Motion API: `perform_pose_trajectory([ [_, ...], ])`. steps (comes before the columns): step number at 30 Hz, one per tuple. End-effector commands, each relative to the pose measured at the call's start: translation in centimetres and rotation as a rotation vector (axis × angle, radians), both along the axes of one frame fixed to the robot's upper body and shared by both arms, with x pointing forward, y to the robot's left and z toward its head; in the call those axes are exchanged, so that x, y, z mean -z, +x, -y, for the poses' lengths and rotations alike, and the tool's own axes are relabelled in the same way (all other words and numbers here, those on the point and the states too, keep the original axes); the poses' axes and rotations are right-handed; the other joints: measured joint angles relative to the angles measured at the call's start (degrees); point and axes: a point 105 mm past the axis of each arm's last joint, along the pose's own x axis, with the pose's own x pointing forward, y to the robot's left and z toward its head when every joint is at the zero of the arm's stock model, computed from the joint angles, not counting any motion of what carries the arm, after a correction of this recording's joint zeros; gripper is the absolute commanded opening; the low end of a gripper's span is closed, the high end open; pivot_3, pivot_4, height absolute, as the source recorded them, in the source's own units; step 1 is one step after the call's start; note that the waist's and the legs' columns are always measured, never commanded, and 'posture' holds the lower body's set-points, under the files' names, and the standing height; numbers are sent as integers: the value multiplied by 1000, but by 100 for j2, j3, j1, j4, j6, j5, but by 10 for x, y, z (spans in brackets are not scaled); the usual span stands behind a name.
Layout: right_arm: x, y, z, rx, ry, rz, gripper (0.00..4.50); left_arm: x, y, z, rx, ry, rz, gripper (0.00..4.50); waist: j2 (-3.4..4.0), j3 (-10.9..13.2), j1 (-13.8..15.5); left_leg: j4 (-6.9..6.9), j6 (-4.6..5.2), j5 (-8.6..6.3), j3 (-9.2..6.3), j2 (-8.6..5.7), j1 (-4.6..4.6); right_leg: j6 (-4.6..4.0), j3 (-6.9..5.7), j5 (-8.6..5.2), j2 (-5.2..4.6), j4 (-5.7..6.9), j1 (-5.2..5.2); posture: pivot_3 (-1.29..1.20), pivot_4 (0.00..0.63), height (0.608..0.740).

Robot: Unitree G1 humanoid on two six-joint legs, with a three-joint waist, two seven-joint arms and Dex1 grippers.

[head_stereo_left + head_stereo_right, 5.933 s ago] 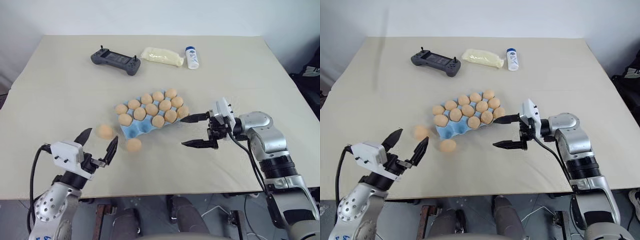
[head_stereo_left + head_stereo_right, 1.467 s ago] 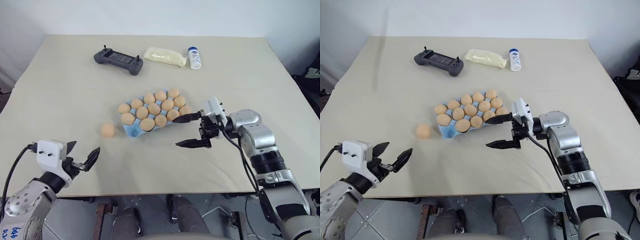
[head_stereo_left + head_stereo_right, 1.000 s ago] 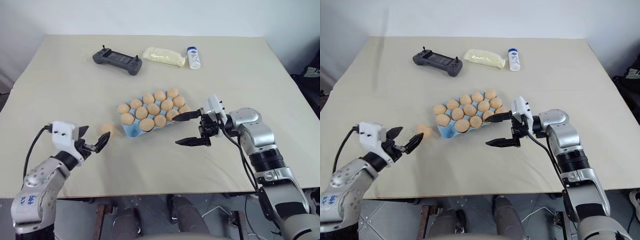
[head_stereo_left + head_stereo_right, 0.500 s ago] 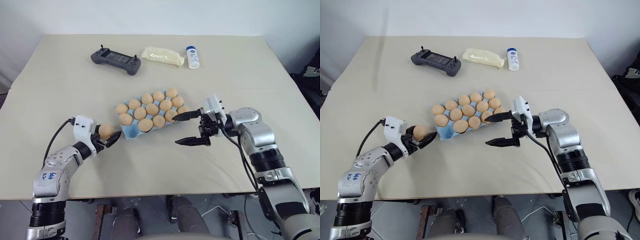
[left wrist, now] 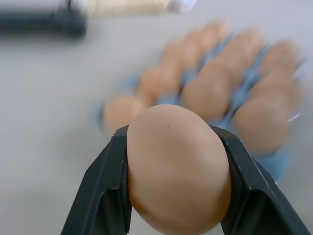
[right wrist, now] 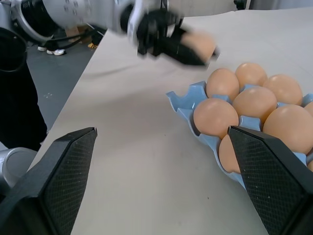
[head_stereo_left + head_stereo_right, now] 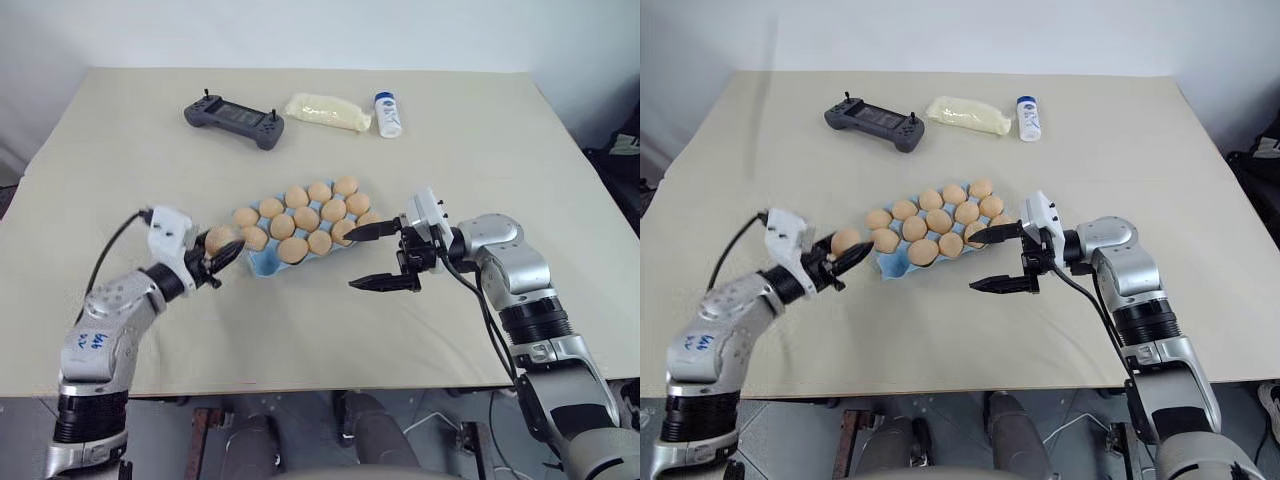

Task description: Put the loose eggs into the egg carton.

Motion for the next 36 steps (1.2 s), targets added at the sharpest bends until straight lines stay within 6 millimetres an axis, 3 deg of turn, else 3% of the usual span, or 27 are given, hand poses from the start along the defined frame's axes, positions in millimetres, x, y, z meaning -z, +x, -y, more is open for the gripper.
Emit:
perform_pose_trajectory([
  [1, -10, -1, 1, 10, 28, 42, 4500, -5, -4, 18, 92, 8, -5, 1743, 0, 0, -9, 0, 0, 0, 1, -1, 1, 1, 1, 1, 2, 0, 0, 0, 150, 740],
  [10, -8, -2, 3, 56, 43, 47, 4500, 9, 5, 34, 146, 16, -59, 1743, 1, 1, -12, 0, -2, 2, 3, 0, 2, 11, 4, 6, 8, 2, -1, 0, 150, 740],
  [18, -7, -3, 7, 89, 43, 45, 4500, 10, 12, 29, 123, 33, -58, 4323, 1, 1, -13, 2, -1, 3, 3, -2, 2, 12, 5, 7, 8, 4, -1, 0, 150, 740],
  [19, -7, -3, 7, 91, 43, 45, 4500, 9, 12, 29, 125, 34, -55, 4479, 1, 1, -10, 2, 0, 3, 2, -2, 2, 12, 4, 7, 8, 5, -1, 0, 150, 740],
  [25, -8, 0, 10, 102, 44, 50, 4500, -13, 7, 27, 136, -32, -16, 4479, 1, 1, -12, 3, 1, 5, 2, -2, 3, 12, 4, 7, 9, 10, -1, 0, 150, 740],
  [36, -10, 3, 9, 120, 60, 68, 4500, -41, -11, -15, 43, -13, 60, 4479, 2, 2, -15, 3, 2, 6, 2, -7, 1, 12, 2, 7, 10, 8, -1, 0, 150, 740],
])
